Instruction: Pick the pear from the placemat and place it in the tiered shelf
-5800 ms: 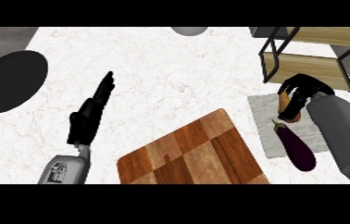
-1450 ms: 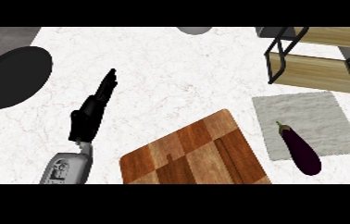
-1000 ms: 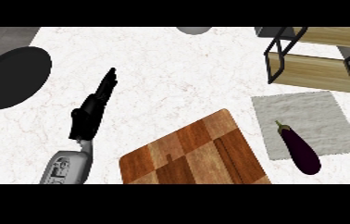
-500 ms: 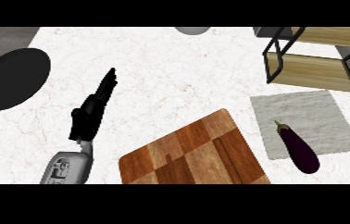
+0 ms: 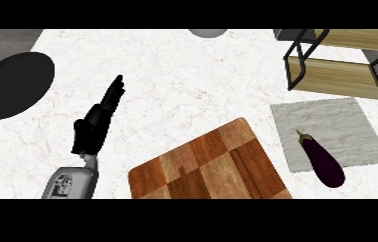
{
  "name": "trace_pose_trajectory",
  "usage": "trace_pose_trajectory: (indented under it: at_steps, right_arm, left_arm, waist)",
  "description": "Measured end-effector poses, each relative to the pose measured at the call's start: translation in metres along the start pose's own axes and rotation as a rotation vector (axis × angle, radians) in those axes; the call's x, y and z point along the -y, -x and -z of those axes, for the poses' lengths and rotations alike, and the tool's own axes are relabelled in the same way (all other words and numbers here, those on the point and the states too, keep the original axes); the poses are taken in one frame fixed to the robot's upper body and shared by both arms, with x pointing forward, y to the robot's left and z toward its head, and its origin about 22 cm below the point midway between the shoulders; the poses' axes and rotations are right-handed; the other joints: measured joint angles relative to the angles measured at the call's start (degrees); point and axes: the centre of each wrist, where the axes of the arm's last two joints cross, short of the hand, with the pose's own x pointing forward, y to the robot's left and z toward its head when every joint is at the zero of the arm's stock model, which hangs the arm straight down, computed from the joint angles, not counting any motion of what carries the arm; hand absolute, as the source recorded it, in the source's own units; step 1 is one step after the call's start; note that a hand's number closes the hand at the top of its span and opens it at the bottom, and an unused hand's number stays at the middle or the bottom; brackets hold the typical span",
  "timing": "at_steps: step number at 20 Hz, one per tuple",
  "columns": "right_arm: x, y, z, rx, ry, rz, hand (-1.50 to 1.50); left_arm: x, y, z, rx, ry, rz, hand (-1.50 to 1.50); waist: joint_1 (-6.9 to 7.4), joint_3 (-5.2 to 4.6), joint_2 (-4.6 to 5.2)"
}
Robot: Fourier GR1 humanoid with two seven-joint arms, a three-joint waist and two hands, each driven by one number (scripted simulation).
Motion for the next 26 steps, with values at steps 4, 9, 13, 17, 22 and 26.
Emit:
trace_pose_trajectory:
  at_steps: [4, 9, 13, 17, 22, 26]
  right_arm:
    - [0.02, -0.015, 0.01, -0.03, 0.076, 0.142, -1.5]
    - [0.067, -0.022, 0.027, -0.103, 0.19, 0.229, -1.5]
    - [0.112, -0.013, 0.036, -0.196, 0.218, 0.231, -1.5]
    - [0.167, 0.01, 0.042, -0.287, 0.187, 0.173, -1.5]
    - [0.233, 0.041, 0.039, -0.33, 0.139, 0.095, -1.5]
    - [0.281, 0.066, 0.029, -0.342, 0.094, 0.068, -1.5]
  left_arm:
    - [-0.001, 0.002, 0.001, 0.003, -0.003, 0.005, 0.0]
    - [-0.001, 0.003, -0.004, -0.003, -0.008, 0.004, 0.0]
    - [-0.002, 0.003, -0.002, -0.008, -0.022, 0.004, 0.0]
    - [-0.007, 0.005, -0.009, -0.018, -0.036, 0.006, 0.0]
    - [-0.005, 0.004, -0.007, -0.018, -0.043, 0.0, 0.0]
    - [-0.01, 0.001, -0.007, -0.016, -0.045, -0.003, 0.0]
  waist:
    - [-0.23, 0.0, -0.06]
    - [-0.62, -0.02, -0.21]
    - [-1.41, -0.04, -0.35]
    - [-2.16, 0.0, -0.54]
    - [-2.75, 0.04, -0.53]
    - [-2.81, 0.04, -0.52]
